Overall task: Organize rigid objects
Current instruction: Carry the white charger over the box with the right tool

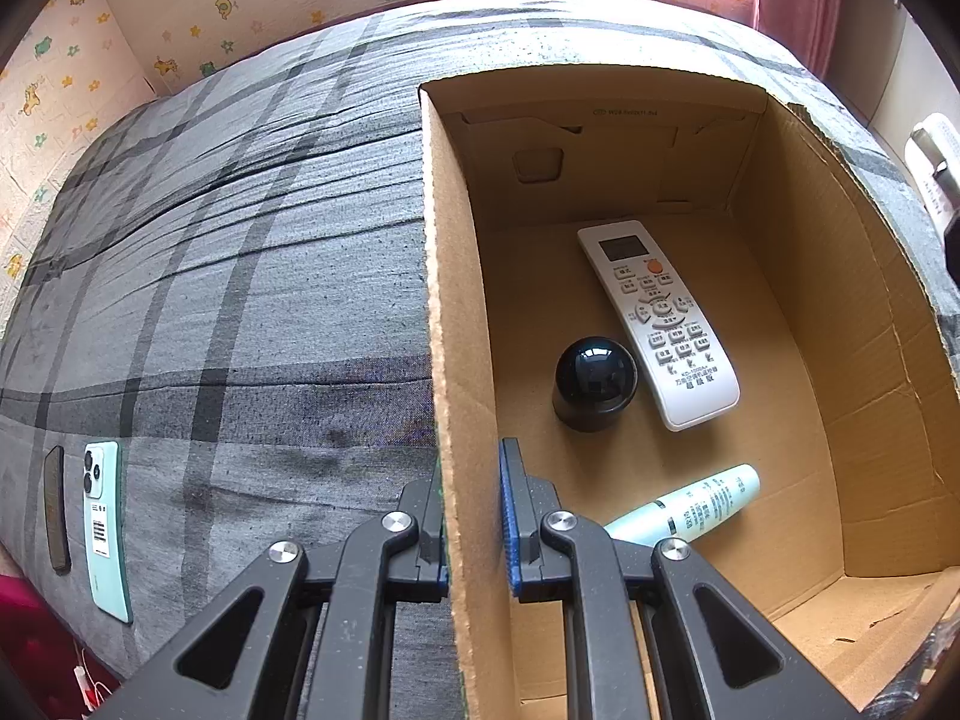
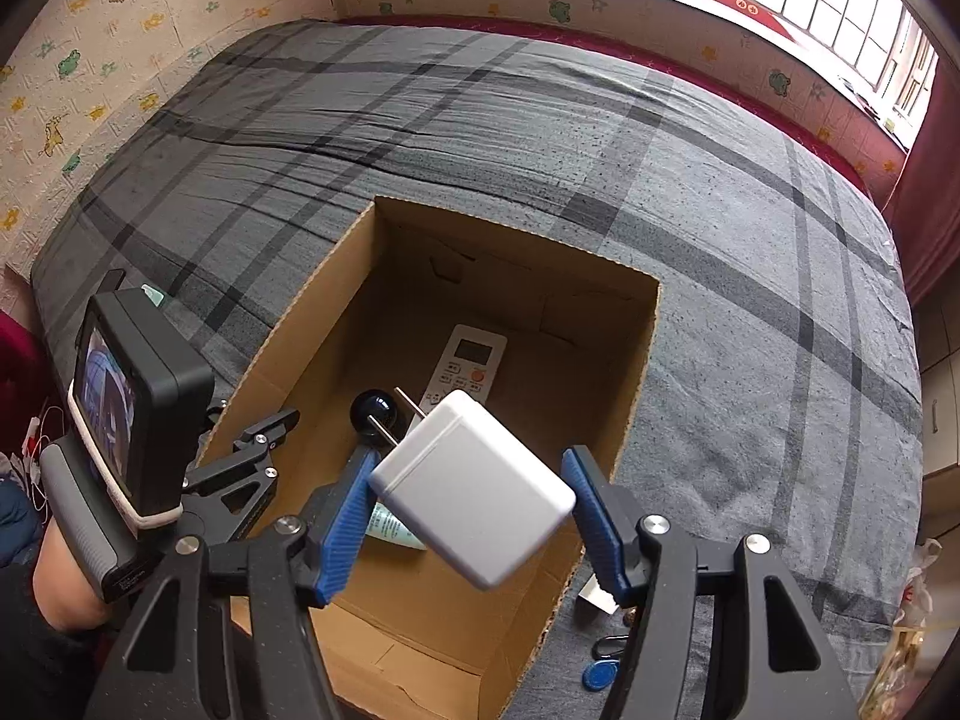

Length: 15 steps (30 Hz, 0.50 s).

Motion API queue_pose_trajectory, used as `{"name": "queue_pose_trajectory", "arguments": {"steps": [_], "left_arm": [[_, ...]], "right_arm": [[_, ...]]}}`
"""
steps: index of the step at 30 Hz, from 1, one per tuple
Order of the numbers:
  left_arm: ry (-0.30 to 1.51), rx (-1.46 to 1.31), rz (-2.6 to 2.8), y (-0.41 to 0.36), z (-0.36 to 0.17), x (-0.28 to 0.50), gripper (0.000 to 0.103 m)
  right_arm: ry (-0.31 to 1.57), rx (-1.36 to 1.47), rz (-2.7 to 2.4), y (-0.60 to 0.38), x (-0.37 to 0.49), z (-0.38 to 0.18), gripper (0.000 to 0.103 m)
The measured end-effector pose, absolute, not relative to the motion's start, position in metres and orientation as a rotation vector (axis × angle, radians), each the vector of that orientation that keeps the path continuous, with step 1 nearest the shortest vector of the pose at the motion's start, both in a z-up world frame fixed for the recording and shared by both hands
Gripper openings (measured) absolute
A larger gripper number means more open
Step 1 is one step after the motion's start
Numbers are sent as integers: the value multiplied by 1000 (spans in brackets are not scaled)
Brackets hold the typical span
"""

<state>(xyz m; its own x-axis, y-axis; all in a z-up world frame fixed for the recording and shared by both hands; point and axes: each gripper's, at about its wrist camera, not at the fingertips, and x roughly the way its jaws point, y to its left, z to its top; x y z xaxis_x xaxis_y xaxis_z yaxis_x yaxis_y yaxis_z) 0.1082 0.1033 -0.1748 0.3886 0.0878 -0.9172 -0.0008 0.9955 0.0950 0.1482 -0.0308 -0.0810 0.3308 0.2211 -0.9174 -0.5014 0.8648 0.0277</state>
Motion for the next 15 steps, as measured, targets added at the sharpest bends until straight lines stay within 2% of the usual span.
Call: {"name": "queue_pose_trajectory", "arguments": {"steps": [15], "left_arm": [[1169,75,51,104,-175,108,14]], "right_arm": [[1266,-316,499,1,147,-142,67]]}}
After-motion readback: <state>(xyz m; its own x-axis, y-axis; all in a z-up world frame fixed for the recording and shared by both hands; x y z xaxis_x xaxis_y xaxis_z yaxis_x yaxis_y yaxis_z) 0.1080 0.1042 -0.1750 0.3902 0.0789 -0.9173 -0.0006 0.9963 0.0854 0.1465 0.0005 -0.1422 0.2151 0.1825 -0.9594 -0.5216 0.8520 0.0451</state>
